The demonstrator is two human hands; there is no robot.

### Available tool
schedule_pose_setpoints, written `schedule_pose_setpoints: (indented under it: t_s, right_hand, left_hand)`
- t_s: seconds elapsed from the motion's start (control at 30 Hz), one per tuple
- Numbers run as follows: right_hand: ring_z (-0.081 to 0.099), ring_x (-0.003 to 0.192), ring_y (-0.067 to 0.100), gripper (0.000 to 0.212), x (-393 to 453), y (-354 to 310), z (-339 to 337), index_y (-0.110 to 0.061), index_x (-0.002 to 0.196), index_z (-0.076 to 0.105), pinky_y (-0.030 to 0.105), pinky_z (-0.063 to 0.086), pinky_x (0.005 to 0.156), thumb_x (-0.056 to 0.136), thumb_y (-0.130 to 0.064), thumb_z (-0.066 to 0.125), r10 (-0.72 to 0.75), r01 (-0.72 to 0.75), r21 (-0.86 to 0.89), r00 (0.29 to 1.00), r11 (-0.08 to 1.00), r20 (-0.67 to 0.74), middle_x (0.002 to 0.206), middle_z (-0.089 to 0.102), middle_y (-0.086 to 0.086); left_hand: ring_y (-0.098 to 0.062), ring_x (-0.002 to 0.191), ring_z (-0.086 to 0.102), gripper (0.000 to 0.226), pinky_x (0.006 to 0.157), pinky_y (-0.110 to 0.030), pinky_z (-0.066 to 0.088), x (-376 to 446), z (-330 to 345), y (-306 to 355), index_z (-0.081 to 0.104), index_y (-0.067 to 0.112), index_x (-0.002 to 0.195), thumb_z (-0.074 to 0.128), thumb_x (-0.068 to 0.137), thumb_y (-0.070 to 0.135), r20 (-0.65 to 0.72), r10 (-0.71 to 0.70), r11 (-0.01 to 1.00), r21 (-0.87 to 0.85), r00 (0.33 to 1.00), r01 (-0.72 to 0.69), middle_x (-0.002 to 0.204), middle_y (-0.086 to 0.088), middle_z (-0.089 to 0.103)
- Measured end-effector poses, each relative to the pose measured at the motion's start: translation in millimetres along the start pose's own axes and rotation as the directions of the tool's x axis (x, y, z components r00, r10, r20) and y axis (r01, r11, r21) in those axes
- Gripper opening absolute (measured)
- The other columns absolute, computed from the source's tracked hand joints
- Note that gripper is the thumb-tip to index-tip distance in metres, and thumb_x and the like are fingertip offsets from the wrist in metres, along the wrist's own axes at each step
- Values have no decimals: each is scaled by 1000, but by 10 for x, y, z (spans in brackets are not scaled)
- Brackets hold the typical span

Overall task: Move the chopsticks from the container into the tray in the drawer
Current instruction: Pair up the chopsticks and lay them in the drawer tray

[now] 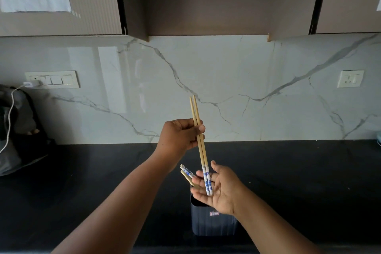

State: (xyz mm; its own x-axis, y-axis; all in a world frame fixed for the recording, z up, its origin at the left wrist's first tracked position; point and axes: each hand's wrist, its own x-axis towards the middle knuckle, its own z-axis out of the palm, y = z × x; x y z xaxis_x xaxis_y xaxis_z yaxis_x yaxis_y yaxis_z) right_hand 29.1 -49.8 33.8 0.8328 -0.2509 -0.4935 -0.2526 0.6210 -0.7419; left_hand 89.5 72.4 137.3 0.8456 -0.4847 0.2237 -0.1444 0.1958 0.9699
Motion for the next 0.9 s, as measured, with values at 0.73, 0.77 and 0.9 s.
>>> schedule_pose_setpoints:
  t_s: [0.73,0.77,0.9]
  right_hand:
    - [73,69,17,6,-119,435,-631,-8,83,74,30,58,66,79,-11,77,-205,291,-864,953,412,223,75,76,8]
    - [72,69,15,6,-91,554,-741,-9,81,74,30,58,68,79,-14,78,-169,273,-892,960,361,225,73,76,5]
    - [67,67,6,5,45,1062,-1125,-23,79,71,24,52,65,78,-20,75,-64,210,-965,977,159,202,77,75,-4]
  left_hand:
    - [-14,100,69,83,92,-34,48,-102,-882,-901,72,22,99,63,48,87,205,-335,894,377,920,242,104,1,75]
    - [-15,97,70,81,90,-35,49,-120,-962,-1047,70,22,100,56,54,87,142,-365,890,342,920,300,101,2,76]
    - [-14,68,58,50,62,-29,42,-185,-1164,-1778,66,19,75,56,79,68,-112,-181,815,539,977,213,76,-4,66]
